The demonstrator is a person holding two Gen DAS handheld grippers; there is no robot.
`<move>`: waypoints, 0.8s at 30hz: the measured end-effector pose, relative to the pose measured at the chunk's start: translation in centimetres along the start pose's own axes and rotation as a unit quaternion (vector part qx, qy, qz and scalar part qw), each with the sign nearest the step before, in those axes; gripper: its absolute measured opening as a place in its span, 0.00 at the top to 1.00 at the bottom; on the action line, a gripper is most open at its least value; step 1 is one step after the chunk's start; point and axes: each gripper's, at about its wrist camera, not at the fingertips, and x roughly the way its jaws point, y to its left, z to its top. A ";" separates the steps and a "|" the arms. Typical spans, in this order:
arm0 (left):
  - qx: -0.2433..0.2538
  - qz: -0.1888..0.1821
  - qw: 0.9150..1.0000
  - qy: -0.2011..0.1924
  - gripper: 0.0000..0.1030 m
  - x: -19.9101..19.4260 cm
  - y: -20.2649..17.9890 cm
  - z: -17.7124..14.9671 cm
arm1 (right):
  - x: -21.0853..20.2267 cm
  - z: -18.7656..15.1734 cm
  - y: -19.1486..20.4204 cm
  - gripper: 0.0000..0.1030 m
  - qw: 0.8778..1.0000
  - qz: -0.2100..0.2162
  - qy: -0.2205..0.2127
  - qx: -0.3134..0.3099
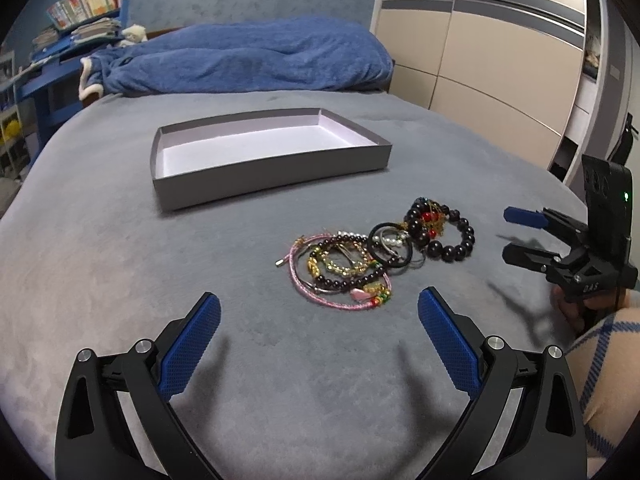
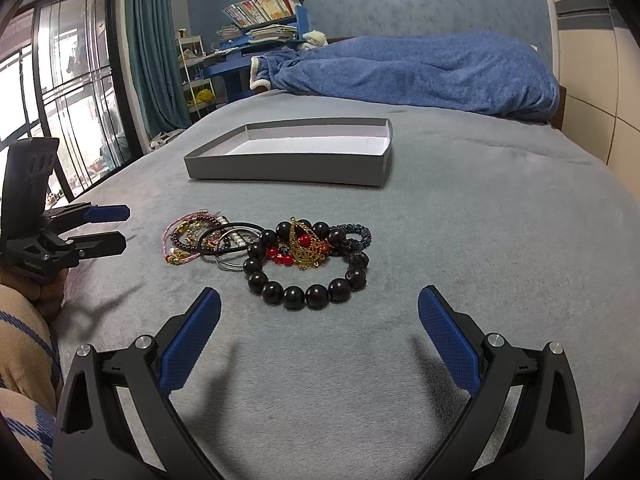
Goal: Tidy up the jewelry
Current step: 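Close the right tool on the red-and-gold tassel earring in the pile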
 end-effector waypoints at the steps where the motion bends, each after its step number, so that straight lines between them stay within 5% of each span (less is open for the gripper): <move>1: 0.000 0.000 1.000 0.003 0.06 0.1 0.0 0.2 | 0.1 0.0 -0.1 0.05 1.000 0.001 0.002 0.004; 4: 0.006 0.008 1.000 0.014 0.10 0.7 -0.1 0.9 | 0.3 0.0 -0.3 0.07 1.000 0.004 0.010 0.009; 9: 0.009 -0.002 0.999 0.046 0.31 2.6 0.0 2.1 | 0.9 0.0 -0.4 0.15 0.999 0.015 0.029 0.010; 13: 0.018 -0.005 0.999 0.051 0.38 3.3 -0.3 2.8 | 0.8 -0.1 -0.3 0.29 0.999 0.011 0.032 0.013; 24: 0.026 -0.030 0.998 0.048 0.42 3.6 -0.9 1.6 | 2.1 1.2 -1.5 0.57 0.996 -0.005 0.068 0.055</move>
